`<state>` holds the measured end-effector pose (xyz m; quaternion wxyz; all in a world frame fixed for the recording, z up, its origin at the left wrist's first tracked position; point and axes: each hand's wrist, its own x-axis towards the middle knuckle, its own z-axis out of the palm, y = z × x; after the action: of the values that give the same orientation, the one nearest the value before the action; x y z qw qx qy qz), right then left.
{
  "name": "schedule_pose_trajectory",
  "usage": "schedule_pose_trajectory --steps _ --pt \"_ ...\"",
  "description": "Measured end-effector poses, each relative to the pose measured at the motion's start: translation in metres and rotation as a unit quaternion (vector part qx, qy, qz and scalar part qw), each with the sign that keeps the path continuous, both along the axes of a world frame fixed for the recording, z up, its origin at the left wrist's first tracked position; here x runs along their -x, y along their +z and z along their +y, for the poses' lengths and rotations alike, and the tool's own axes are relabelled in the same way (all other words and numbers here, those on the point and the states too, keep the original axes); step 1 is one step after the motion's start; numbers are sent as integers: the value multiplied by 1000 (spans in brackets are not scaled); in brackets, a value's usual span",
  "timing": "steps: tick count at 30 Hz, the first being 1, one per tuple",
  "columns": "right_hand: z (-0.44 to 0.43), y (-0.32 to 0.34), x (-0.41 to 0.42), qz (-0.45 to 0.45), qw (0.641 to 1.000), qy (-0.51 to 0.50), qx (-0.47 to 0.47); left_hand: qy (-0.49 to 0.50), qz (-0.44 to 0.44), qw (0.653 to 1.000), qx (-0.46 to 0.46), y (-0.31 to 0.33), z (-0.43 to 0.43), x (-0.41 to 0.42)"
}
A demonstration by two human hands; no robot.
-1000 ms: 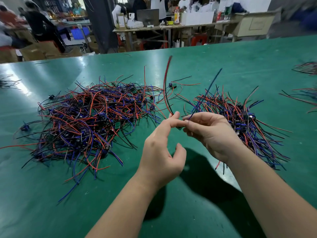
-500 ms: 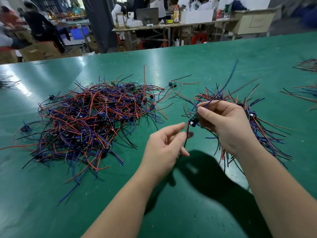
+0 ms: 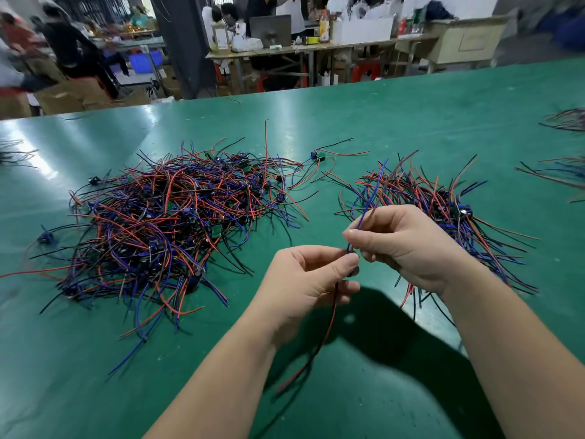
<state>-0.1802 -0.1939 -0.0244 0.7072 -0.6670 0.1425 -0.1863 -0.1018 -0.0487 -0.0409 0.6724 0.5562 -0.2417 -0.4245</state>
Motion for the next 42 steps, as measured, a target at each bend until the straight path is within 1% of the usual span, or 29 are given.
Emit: schedule_pose_trajectory --steps 3,6,8,10,12,15,18,20,21,23,25,26,28,30,33,36,38,40,41,42 --pt "-3 3 -1 -10 997 -74 -12 -26 -13 999 -19 2 0 2" --pt "-7 7 0 -28 982 -177 -58 -111 -33 992 -51 3 4 3" --pt "-10 9 1 -36 969 -223 -99 -161 -44 983 -77 1 6 4" --pt "-9 10 1 -30 963 -235 -129 -179 -20 980 -82 -1 7 4" --pt "-8 10 -1 -31 958 -240 -156 -189 -18 977 -93 -2 8 3" --pt "-10 10 -1 -68 947 -247 -191 -180 -23 977 -110 -2 8 0" --pt "-14 11 0 -110 948 -216 -207 -149 -29 983 -105 0 6 -4" --pt "-12 7 -3 -75 961 -192 -182 -116 -6 991 -62 4 5 -7" --pt "-10 5 -5 -41 971 -186 -143 -96 12 995 -30 6 5 -10" --pt "-5 -2 -6 29 988 -153 -20 -55 63 996 42 10 6 -15" --pt "1 -6 -6 63 994 -57 73 -20 127 986 107 13 9 -20" --pt "5 -6 -5 62 994 0 89 -7 158 978 133 13 9 -21" --pt "15 -5 -4 27 994 83 68 17 212 963 163 15 10 -22" --pt "22 -5 -6 -38 995 91 34 44 236 957 164 15 7 -23" --pt "26 -3 -10 -103 994 21 -41 81 189 969 134 11 3 -21" --pt "23 -1 -13 -111 983 -55 -133 73 111 983 123 4 1 -18" --pt "19 2 -14 -115 972 -75 -191 19 38 991 127 1 2 -18" --pt "14 5 -11 -130 957 -75 -250 -58 -43 991 116 -1 5 -17" --pt "11 7 -9 -132 952 -71 -267 -83 -66 989 107 0 7 -16" --pt "8 9 -7 -127 953 -61 -270 -92 -69 989 96 -1 8 -18"
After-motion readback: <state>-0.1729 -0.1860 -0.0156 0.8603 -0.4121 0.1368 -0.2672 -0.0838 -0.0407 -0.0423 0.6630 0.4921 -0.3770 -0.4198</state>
